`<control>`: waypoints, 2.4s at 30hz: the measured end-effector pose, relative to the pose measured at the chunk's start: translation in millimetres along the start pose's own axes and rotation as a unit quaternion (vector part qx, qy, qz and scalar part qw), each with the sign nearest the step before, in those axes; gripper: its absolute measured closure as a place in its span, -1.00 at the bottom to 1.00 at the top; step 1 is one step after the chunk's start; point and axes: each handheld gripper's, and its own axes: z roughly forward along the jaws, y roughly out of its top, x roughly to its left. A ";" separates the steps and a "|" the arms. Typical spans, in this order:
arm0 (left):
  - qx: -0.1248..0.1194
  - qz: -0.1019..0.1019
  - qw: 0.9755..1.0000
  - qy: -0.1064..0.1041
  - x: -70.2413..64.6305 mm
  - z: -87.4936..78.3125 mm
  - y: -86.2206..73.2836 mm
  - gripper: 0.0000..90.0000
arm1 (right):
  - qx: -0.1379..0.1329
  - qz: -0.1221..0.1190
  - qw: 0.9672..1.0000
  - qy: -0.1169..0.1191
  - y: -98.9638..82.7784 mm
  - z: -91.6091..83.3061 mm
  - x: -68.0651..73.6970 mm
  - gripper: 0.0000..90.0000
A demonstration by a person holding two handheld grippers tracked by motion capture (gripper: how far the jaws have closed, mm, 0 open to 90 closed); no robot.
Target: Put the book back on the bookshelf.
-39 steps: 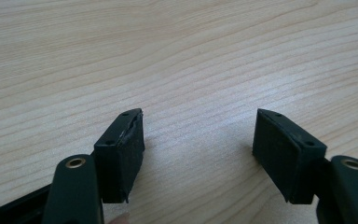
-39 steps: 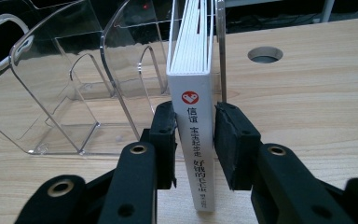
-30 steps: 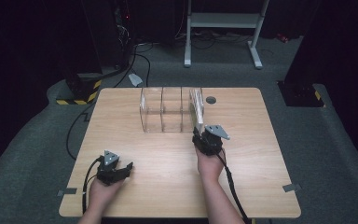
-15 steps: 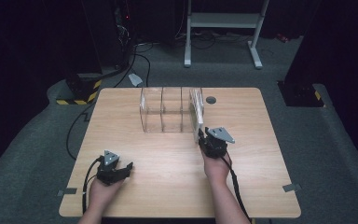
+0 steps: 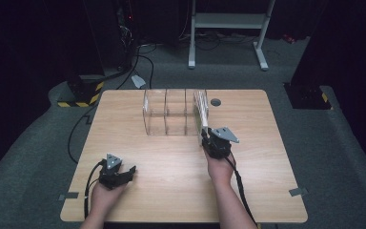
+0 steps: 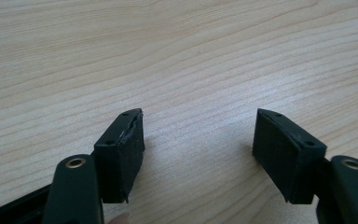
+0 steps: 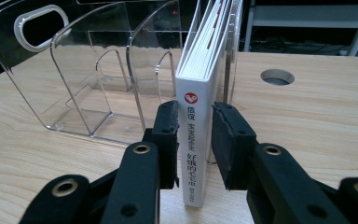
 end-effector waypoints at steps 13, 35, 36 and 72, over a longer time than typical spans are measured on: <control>0.000 0.000 1.000 0.000 0.1 0.0 0.0 -0.25 | -0.002 0.011 1.000 -0.002 0.7 3.7 0.2 0.57; 0.000 0.000 1.000 0.000 0.1 0.0 0.0 -0.25 | -0.001 0.035 0.999 -0.005 3.8 7.0 2.2 0.56; 0.000 0.000 1.000 0.000 0.0 0.0 0.0 -0.25 | -0.001 0.036 0.999 -0.006 3.8 7.1 2.3 0.56; -0.001 0.000 1.000 -0.001 0.2 0.2 0.0 -0.25 | -0.003 0.044 0.998 -0.038 7.5 16.2 9.1 0.57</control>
